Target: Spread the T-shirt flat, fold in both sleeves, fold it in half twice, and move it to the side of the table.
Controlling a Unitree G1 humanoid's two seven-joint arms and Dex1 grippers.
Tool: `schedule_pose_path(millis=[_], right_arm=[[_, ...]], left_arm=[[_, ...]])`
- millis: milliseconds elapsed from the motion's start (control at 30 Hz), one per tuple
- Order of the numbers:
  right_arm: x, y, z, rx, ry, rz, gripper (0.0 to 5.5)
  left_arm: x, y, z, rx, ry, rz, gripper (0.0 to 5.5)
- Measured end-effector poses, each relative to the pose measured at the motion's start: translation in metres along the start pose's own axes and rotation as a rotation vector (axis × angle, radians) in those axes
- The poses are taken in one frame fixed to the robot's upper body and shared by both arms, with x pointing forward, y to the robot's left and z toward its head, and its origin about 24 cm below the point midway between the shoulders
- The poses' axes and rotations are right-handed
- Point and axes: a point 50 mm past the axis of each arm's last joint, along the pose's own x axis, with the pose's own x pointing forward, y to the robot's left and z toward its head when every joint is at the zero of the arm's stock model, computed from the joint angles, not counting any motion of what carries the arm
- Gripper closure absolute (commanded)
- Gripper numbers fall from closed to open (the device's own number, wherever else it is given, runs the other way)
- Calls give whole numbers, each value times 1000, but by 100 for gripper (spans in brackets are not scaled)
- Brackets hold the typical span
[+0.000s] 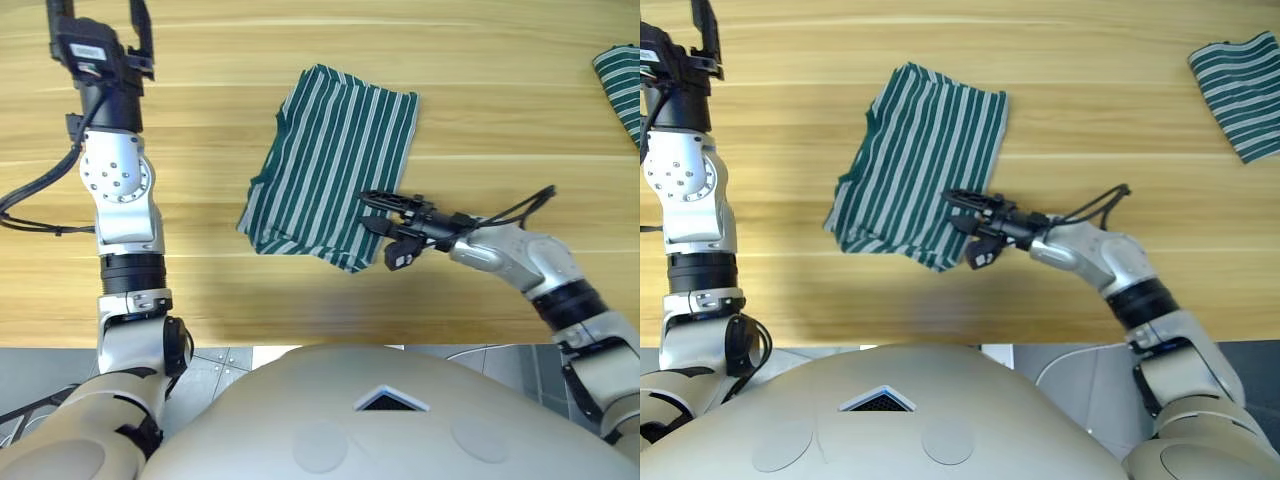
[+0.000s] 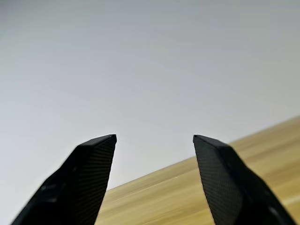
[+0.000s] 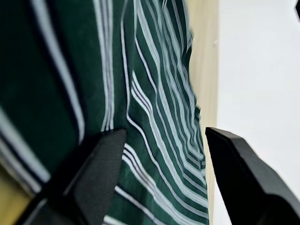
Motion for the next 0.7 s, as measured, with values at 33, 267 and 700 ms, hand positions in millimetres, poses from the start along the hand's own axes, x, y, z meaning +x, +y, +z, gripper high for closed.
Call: schedule_pose_path(millis=[33,267,700], right_arm=[[-6,-1,-2,-11,17,15,239],[-18,-5,-12,-34,75,44,239],[-58,-52,0,205,20,-338,239]], left_arm=[[0,-3,0,24,-1,-38,245],[-33,-21,-24,214,70,-355,245],[-97,-8,-37,564,-4,-969,245]])
